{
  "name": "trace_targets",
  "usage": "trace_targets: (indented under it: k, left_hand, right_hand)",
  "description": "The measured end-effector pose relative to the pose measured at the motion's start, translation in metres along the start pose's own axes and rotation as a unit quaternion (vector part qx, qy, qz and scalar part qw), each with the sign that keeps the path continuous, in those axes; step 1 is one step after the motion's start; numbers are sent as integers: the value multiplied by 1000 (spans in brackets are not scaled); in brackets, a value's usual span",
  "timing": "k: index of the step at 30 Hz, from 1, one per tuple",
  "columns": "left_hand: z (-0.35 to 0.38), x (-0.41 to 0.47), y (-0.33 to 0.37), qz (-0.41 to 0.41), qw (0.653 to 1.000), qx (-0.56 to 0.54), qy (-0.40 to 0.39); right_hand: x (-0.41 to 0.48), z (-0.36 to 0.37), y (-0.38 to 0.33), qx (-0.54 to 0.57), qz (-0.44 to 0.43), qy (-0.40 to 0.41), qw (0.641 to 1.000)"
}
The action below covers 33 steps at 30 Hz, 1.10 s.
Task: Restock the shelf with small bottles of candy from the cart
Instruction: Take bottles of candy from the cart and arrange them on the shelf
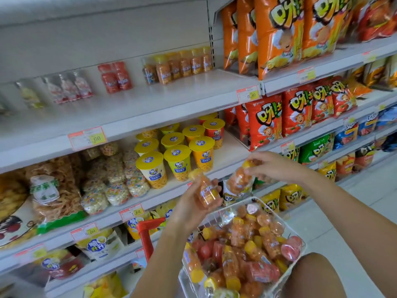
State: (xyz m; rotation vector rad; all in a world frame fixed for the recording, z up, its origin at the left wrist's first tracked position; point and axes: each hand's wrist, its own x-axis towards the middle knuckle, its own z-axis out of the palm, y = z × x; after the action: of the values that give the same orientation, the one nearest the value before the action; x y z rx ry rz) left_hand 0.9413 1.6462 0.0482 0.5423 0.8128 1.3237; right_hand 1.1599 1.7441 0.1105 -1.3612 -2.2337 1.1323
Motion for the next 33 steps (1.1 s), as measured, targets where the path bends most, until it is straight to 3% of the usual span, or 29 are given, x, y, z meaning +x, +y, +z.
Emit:
trace_targets:
  k: [5,7,12,19,22,27,33]
  left_hand:
    - [28,-13,80,104,992,75,-13]
    - [40,-20,112,143,983,118,-19]
    - [64,-25,176,241,941,235,-20]
    - [68,12,233,325,891,308,73]
    - [61,38,250,314,881,335,116]
    - [50,81,267,249,885,369,139]
    - [52,122,271,229,863,425,150]
  right_hand:
    - [-4,-46,-79,223,-66,90,968]
    - [-1,-61,-105,251,-98,104,957]
    - [24,-89,-154,204,-166,135,955]
    - [90,-113,-200,49,-213,247,944]
    - [126,-114,-205,-49,-192,271,942]
    - [173,-111,-202,-156,-161,227,948]
    - [199,-109,-199,-194,-122,177,957]
